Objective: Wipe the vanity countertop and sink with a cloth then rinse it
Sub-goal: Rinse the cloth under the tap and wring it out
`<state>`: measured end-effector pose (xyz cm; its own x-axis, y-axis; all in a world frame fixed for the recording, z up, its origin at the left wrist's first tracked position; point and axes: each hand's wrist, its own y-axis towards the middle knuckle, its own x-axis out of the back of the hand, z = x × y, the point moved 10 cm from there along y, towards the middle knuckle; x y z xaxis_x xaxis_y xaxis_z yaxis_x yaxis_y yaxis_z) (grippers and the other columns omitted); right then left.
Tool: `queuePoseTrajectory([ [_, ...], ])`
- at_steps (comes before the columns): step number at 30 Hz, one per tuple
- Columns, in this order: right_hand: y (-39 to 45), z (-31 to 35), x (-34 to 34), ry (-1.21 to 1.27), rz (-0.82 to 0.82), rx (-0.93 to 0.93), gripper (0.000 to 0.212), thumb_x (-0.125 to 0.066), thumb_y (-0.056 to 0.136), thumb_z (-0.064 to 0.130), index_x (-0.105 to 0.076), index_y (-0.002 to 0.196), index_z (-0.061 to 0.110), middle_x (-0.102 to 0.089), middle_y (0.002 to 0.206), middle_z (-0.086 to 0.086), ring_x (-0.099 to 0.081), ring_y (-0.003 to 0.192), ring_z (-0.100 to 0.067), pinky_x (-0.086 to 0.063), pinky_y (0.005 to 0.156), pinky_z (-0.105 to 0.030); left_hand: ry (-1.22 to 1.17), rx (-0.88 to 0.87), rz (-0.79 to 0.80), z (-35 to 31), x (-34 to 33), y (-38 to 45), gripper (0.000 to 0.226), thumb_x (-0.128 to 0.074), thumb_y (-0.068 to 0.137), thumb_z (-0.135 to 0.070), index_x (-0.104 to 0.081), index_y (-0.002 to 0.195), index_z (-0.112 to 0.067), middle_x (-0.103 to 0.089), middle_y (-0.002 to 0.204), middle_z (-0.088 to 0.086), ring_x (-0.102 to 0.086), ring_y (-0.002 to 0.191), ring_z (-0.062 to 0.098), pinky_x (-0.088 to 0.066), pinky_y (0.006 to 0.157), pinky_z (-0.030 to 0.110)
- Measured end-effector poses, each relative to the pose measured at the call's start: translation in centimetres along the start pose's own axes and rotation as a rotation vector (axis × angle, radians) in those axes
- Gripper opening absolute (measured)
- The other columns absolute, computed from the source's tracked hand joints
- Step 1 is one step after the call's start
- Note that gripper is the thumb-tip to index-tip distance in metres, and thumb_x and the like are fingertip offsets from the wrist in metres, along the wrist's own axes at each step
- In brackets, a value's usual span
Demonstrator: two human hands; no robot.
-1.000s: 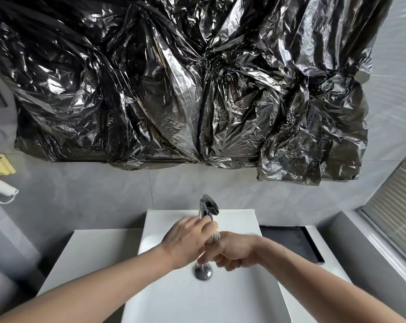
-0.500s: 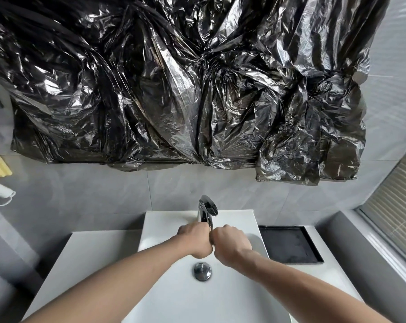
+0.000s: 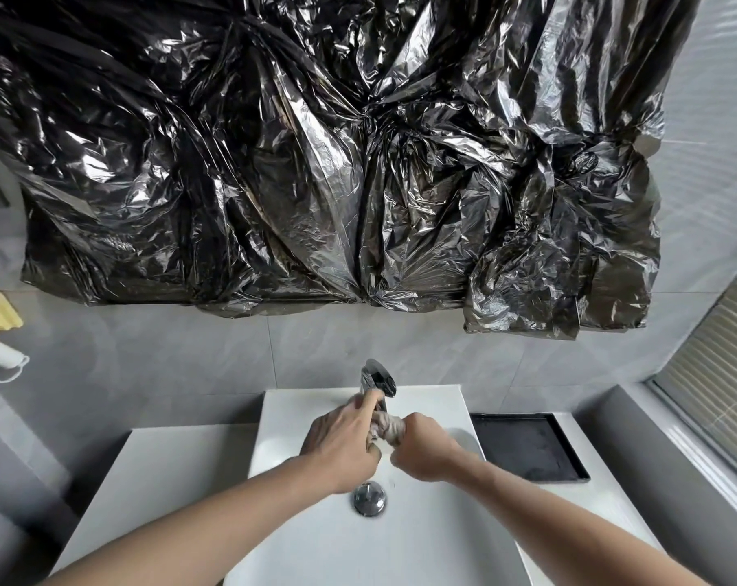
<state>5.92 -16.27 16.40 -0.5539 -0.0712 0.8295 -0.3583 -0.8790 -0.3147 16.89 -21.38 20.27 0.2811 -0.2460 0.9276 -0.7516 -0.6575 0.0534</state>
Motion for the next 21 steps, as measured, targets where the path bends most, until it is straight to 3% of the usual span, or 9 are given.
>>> queuePoseTrajectory([
  [3,-1.2,0.1,-0.8,0.361,0.227,-0.073,0.043,-0.072,0.078,0.005,-0.036,0.064,0.022,-0.035,0.054,0.003,-0.029,0.045,-0.014,-0.023,0.043,-0.025,0.105,-0.407,-0.115,-2.5,1.1,-2.2,0.082,-0.056,0.081,-0.021,-0.02,0.154,-0.035,-0.019,0.161,-0.016,-0.033,0.14,0.011,-0.042,0.106,0.028],
  [5,-2.5,1.7,-2.0,0.562,0.449,-0.035,0.051,-0.069,0.082,0.0,-0.028,0.067,0.027,-0.026,0.056,0.004,-0.022,0.045,-0.01,-0.017,0.041,-0.022,0.213,-0.555,-0.099,-2.9,0.4,-3.1,0.084,-0.059,0.08,-0.021,-0.023,0.155,-0.032,-0.021,0.163,-0.009,-0.031,0.143,0.014,-0.036,0.112,0.026],
  [8,-4.8,4.4,-4.0,0.644,0.735,0.037,0.053,-0.06,0.089,-0.005,-0.026,0.066,0.028,-0.016,0.054,0.008,-0.013,0.041,-0.004,-0.012,0.038,-0.016,0.232,-0.629,-0.196,-3.3,1.1,-3.2,0.067,-0.063,0.08,-0.022,-0.042,0.144,-0.027,-0.05,0.135,-0.001,-0.054,0.115,0.018,-0.047,0.097,0.029],
  [10,-5.6,5.7,-5.0,0.656,0.828,0.07,0.054,-0.058,0.09,-0.005,-0.019,0.07,0.027,-0.01,0.056,0.006,-0.007,0.043,-0.007,-0.014,0.036,-0.014,0.187,-0.696,-0.325,-3.9,2.5,-3.6,0.034,-0.061,0.085,-0.023,-0.057,0.119,-0.021,-0.057,0.103,-0.001,-0.057,0.087,0.019,-0.051,0.075,0.032],
  [12,-5.5,6.5,-5.2,0.648,0.799,0.08,0.059,-0.058,0.089,-0.005,-0.009,0.076,0.026,-0.007,0.059,0.003,-0.006,0.045,-0.01,-0.014,0.035,-0.014,0.193,-0.7,-0.347,-3.8,3.3,-3.1,0.011,-0.064,0.084,-0.022,-0.057,0.092,-0.021,-0.052,0.079,-0.003,-0.053,0.065,0.019,-0.047,0.052,0.032],
  [14,-4.5,6.1,-5.1,0.534,0.679,0.031,0.059,-0.059,0.086,-0.007,-0.012,0.072,0.027,-0.011,0.056,0.004,-0.011,0.041,-0.008,-0.014,0.034,-0.017,0.329,-0.628,-0.26,-3.1,2.8,-1.5,0.023,-0.072,0.066,-0.022,-0.052,0.076,-0.025,-0.052,0.063,-0.006,-0.053,0.051,0.017,-0.032,0.04,0.022],
  [16,-2.4,4.8,-4.5,0.26,0.45,0.012,0.049,-0.059,0.084,-0.005,-0.024,0.063,0.023,-0.027,0.045,0.004,-0.024,0.035,-0.009,-0.024,0.034,-0.018,0.52,-0.512,-0.15,-2.9,1.9,0.1,0.027,-0.078,0.055,-0.026,-0.056,0.071,-0.025,-0.06,0.059,-0.007,-0.06,0.05,0.015,-0.029,0.044,0.02],
  [18,-0.7,4.6,-3.5,-0.081,0.228,0.095,0.033,-0.054,0.082,0.0,-0.036,0.06,0.017,-0.044,0.052,0.002,-0.041,0.046,-0.018,-0.043,0.041,-0.029,0.609,-0.358,0.045,-3.0,0.7,1.2,0.019,-0.072,0.072,-0.015,-0.067,0.088,-0.022,-0.073,0.083,0.0,-0.072,0.077,0.024,-0.047,0.06,0.028],
  [21,0.0,3.7,-2.9,-0.247,0.086,0.109,0.026,-0.049,0.083,0.004,-0.042,0.064,0.021,-0.047,0.068,0.006,-0.051,0.074,-0.026,-0.04,0.054,-0.029,0.625,-0.166,0.236,-2.6,-1.6,2.0,0.022,-0.064,0.084,-0.005,-0.071,0.103,-0.015,-0.074,0.105,0.008,-0.07,0.097,0.032,-0.052,0.076,0.038],
])
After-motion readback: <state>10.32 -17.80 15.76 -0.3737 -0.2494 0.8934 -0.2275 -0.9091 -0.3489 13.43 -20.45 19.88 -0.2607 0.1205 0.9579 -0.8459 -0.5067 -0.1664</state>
